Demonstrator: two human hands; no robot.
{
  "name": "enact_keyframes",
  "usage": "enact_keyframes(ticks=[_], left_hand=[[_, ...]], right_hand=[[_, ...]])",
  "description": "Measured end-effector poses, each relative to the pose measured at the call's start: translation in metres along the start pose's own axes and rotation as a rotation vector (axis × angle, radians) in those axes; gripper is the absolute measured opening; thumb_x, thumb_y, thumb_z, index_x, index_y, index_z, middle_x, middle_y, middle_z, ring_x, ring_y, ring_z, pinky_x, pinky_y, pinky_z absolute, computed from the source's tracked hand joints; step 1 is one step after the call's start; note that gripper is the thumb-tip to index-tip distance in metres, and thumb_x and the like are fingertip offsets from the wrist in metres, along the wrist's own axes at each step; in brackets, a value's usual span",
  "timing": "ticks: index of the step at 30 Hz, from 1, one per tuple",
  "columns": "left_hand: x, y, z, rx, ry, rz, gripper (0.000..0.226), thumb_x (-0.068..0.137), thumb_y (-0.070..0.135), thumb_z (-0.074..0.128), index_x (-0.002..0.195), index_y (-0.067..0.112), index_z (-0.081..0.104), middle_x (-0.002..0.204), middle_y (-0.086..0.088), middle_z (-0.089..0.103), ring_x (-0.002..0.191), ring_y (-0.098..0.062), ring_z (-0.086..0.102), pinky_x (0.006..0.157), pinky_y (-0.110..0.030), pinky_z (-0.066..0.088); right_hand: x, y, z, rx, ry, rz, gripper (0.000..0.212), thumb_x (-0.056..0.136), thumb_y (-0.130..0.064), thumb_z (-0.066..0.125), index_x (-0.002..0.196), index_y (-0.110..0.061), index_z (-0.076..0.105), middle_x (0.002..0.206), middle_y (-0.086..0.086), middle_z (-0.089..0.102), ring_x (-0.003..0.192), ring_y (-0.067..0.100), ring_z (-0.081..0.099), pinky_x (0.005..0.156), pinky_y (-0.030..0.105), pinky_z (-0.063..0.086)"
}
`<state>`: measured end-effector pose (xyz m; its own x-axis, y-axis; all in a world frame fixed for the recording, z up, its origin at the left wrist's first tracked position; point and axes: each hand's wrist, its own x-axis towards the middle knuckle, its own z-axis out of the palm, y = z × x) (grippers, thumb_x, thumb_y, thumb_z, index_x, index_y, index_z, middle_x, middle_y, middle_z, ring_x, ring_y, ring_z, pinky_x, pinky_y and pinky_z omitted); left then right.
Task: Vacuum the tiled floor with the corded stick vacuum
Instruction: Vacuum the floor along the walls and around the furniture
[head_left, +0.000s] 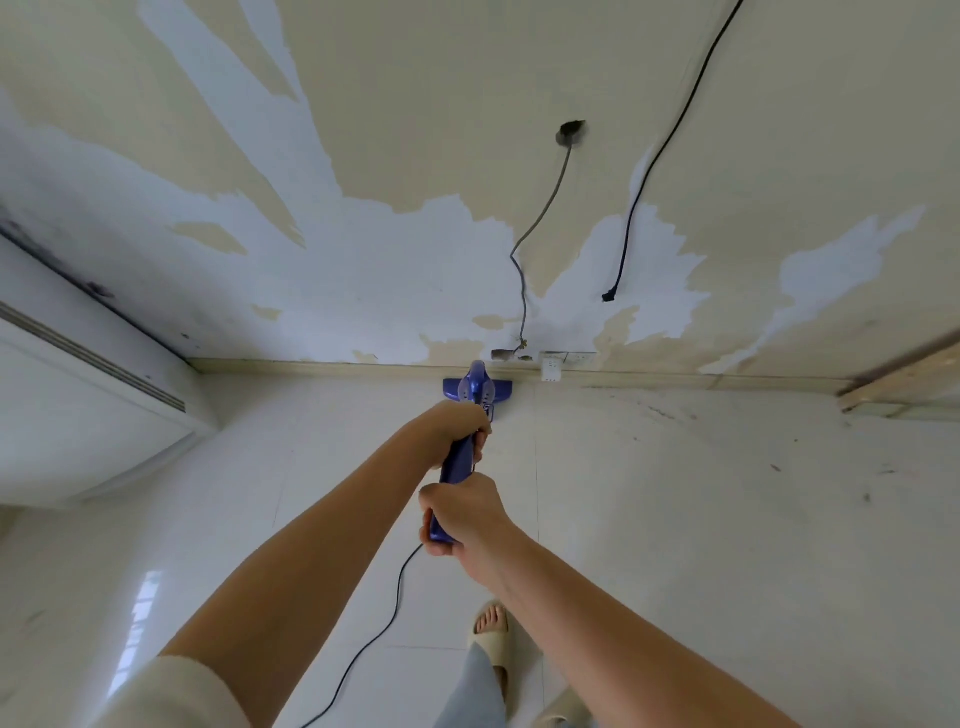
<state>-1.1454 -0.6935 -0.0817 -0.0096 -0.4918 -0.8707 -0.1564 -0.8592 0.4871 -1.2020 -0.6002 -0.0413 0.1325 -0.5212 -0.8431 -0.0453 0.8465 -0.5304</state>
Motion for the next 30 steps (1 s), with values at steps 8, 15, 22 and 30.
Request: enact_keyframes(ticks=[8, 15, 22, 30], left_hand=[[0.004, -0.013, 0.077, -0.050, -0.048, 0.003, 0.012, 0.084, -0.004, 0.046, 0.077, 0.006, 0.046, 0.055, -0.008, 0.049, 0.050, -0.017, 0.046, 0.068, -0.027, 0.046], [-0.017, -0.021, 0.177, 0.008, -0.091, -0.004, 0.012, 0.081, -0.003, 0.048, 0.071, 0.004, 0.046, 0.060, -0.009, 0.051, 0.056, -0.017, 0.047, 0.079, -0.029, 0.046], [-0.045, -0.037, 0.288, -0.002, -0.121, -0.007, 0.014, 0.084, -0.003, 0.049, 0.071, 0.004, 0.048, 0.059, -0.009, 0.051, 0.055, -0.017, 0.048, 0.071, -0.028, 0.048], [-0.062, -0.042, 0.406, 0.057, -0.173, 0.006, 0.023, 0.086, 0.000, 0.049, 0.064, 0.006, 0.048, 0.054, -0.006, 0.050, 0.053, -0.017, 0.047, 0.065, -0.026, 0.046]], right_hand=[[-0.022, 0.021, -0.081, -0.119, 0.144, -0.050, 0.016, 0.075, 0.008, 0.044, 0.082, -0.007, 0.044, 0.057, 0.008, 0.042, 0.036, 0.013, 0.041, 0.034, 0.015, 0.025], [-0.060, 0.050, -0.170, -0.115, 0.199, -0.056, 0.015, 0.077, 0.007, 0.048, 0.087, -0.005, 0.047, 0.060, 0.010, 0.046, 0.040, 0.014, 0.043, 0.034, 0.016, 0.028], [-0.099, 0.090, -0.269, -0.079, 0.204, -0.075, 0.014, 0.077, 0.007, 0.048, 0.086, -0.004, 0.048, 0.057, 0.009, 0.046, 0.038, 0.013, 0.043, 0.034, 0.016, 0.028], [-0.130, 0.122, -0.375, -0.019, 0.247, -0.091, 0.015, 0.076, 0.009, 0.045, 0.077, -0.006, 0.045, 0.056, 0.010, 0.042, 0.036, 0.014, 0.042, 0.034, 0.017, 0.025]])
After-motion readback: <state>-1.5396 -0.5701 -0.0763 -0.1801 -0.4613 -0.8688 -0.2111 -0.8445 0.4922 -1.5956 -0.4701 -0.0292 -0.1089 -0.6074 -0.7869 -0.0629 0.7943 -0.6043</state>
